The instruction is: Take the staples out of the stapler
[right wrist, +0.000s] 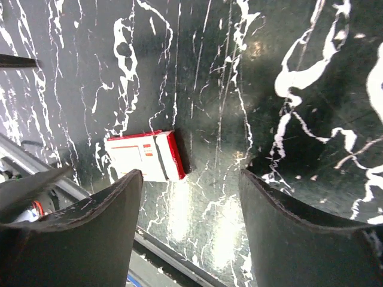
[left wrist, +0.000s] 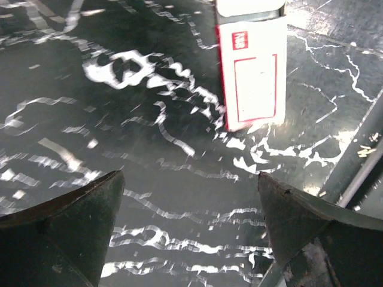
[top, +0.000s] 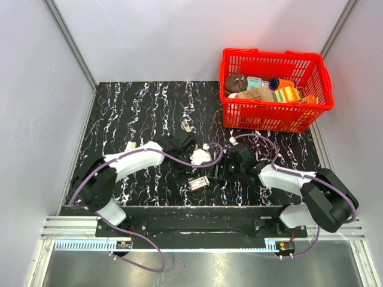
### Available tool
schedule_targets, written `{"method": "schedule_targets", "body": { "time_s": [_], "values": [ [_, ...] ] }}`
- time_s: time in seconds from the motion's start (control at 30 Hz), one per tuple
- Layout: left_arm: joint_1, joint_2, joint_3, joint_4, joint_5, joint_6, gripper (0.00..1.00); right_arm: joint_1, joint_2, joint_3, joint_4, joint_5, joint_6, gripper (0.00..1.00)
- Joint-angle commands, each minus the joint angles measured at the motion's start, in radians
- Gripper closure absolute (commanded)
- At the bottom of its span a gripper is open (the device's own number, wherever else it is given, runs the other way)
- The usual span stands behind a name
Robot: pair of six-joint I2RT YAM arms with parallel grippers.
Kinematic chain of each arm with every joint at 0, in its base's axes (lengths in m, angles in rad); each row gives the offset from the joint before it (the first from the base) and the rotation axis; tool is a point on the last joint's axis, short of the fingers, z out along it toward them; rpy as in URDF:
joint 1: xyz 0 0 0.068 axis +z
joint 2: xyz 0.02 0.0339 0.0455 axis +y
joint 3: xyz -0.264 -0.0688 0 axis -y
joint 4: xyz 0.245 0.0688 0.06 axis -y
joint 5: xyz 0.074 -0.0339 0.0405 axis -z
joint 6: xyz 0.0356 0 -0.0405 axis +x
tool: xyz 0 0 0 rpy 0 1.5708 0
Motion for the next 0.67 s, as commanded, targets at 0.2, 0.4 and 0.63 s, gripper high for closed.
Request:
{"method": "schedule_targets", "body": {
  "time_s": [0.2, 0.4, 0.63],
  "values": [
    [0.333, -0.36, 0.258, -0.106, 0.181, -0.129, 0.01, -0.016, -0.117, 0.259, -0.342, 0.19, -0.209, 0.22],
    [0.477, -0.263, 0.279, -0.267, 0.2, -0.154, 0.01, -0.017, -0.079, 0.482, -0.524, 0.29, -0.275, 0.12],
    [0.536, -0.465, 0.097, -0.032, 0.063, -0.262, 0.01, -0.017, -0.123, 0.523, -0.56, 0.299, -0.295, 0.07]
  ]
}}
